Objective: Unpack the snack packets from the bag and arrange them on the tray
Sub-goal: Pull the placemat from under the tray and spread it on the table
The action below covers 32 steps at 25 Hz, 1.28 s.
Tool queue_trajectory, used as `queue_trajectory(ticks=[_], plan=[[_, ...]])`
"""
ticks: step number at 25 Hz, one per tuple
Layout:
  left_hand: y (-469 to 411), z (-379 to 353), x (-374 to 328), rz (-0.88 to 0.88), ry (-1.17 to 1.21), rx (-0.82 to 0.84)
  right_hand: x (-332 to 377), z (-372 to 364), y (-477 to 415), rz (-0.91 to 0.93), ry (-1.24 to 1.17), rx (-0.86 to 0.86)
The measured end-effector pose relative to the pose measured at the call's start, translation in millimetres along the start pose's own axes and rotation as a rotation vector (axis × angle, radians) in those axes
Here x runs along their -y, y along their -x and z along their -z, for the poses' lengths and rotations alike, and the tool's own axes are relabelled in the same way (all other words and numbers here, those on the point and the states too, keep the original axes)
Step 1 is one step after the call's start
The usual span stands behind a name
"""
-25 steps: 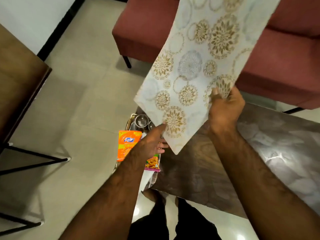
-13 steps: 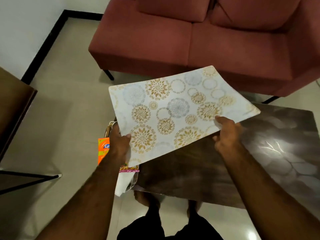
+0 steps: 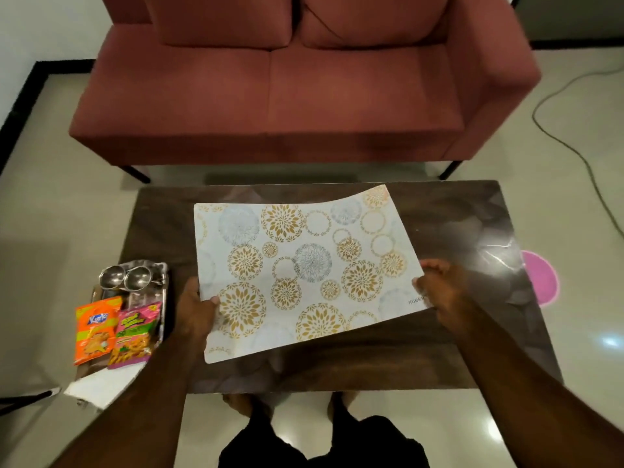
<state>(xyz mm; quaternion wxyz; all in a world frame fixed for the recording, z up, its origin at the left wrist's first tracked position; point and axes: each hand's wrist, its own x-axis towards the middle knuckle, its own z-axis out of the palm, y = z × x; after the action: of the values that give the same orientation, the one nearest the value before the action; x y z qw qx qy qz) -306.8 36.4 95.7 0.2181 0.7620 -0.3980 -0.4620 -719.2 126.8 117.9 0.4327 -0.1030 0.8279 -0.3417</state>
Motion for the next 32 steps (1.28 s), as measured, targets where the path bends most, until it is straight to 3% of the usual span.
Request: queue_trajectory(ticks=[6, 12, 19, 23, 27, 30, 32], plan=[[1.3, -108.8, -25.6, -0.024, -0.05, 0.096, -34.8, 44.2, -67.6, -0.027, 0.209, -0.101], [-50.8, -185.1, -28.6, -0.018, -0.161, 0.154, -64.2, 50.2, -146.9, -0.049, 0.28, -0.172], [-91.1, -232.6, 8.7, 0.012, -0.188, 0.136, -104.9, 48.4, -202.1, -0.062, 0.277, -0.232], [-102.4, -240.7, 20.3, 0.014, -0.324, 0.183, -109.1, 44.5, -197.4, -0.01, 0.452, -0.231], [-98.9, -240.2, 15.1, -0.181, -0.943, 0.084, -98.5, 28.1, -180.4, 0.236, 0.855, -0.165], [-88.7, -251.9, 8.0, -0.49, -1.096, 0.198, -90.6, 2.3, -179.7, 0.381, 0.926, 0.053], [-83.5, -264.4, 8.9, -0.532, -1.107, 0.325, -91.5, -11.3, -184.0, 0.374, 0.975, 0.136]])
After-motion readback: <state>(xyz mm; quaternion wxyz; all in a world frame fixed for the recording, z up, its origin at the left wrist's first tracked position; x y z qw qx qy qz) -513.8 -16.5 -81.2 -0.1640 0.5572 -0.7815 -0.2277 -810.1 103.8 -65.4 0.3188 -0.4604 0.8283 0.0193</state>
